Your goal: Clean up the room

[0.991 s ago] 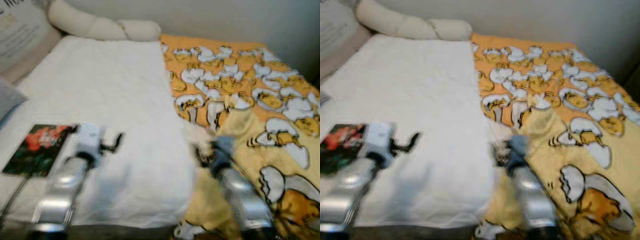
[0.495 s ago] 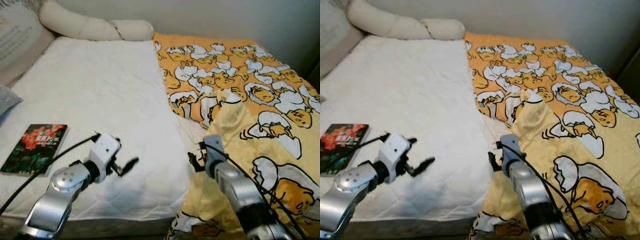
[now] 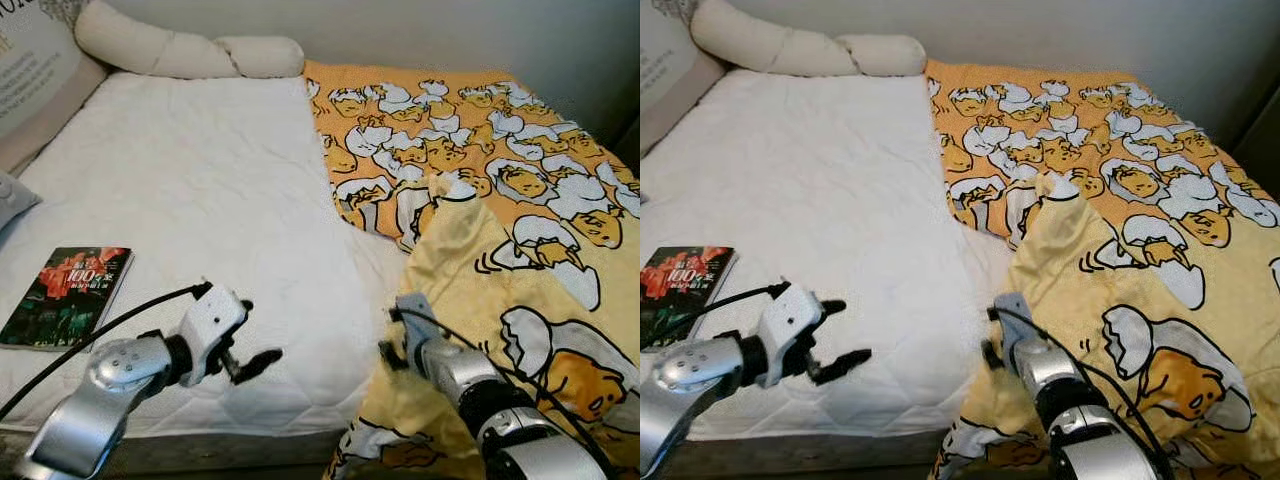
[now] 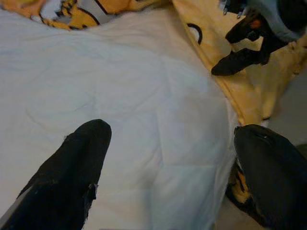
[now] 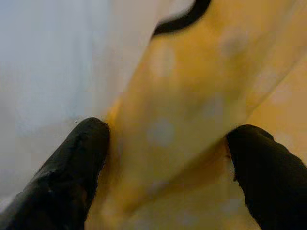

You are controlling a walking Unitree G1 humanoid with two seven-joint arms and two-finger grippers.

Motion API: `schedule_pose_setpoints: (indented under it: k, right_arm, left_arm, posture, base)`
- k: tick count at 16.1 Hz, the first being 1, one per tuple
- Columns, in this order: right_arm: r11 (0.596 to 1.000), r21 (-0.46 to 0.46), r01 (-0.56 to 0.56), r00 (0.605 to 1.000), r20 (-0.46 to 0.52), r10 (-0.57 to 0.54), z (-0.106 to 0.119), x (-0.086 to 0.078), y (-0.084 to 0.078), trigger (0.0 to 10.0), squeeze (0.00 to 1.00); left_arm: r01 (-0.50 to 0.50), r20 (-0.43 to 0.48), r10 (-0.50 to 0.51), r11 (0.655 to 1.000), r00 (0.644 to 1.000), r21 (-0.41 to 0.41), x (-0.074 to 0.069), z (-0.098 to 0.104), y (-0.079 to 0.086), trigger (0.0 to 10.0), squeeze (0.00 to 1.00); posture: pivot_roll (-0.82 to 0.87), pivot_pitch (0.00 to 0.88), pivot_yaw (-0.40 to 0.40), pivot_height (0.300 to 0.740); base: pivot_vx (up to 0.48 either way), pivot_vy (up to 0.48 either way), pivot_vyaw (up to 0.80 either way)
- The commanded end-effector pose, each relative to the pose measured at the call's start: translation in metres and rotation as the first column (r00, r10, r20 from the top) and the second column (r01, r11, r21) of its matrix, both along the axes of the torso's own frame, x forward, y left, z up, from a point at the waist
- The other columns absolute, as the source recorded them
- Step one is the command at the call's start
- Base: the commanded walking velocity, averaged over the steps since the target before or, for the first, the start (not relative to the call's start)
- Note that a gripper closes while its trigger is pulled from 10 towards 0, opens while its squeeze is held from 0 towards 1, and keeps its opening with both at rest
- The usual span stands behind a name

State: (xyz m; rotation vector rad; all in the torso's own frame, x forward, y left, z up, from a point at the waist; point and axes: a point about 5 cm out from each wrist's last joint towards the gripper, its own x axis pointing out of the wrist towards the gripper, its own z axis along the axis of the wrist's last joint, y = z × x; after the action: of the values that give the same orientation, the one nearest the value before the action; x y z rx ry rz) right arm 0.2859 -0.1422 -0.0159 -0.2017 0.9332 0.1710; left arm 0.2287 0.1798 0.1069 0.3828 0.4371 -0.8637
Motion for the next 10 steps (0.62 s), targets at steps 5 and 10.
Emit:
schedule_pose_setpoints:
  k: [5,10]
  right_arm:
    - [0.999,-0.031,0.015,1.0,-0.002,-0.015,-0.001,0.003,-0.005,0.0,0.0]
    - [1.0,0.005,0.018,1.0,-0.004,-0.018,0.0,0.004,-0.009,0.0,0.0]
  left_arm:
    - [0.049,-0.067,-0.048,0.999,0.997,0.011,-0.014,0.003,0.002,10.0,0.48]
    - [0.052,-0.084,-0.051,0.999,0.995,0.012,-0.01,0.003,0.004,10.0,0.48]
  posture:
    - [0.16,0.0,-0.048,0.74]
    - [0.16,0.0,-0.06,0.74]
  base:
    - [0.0,0.0,0.0]
    - [0.0,0.0,0.0]
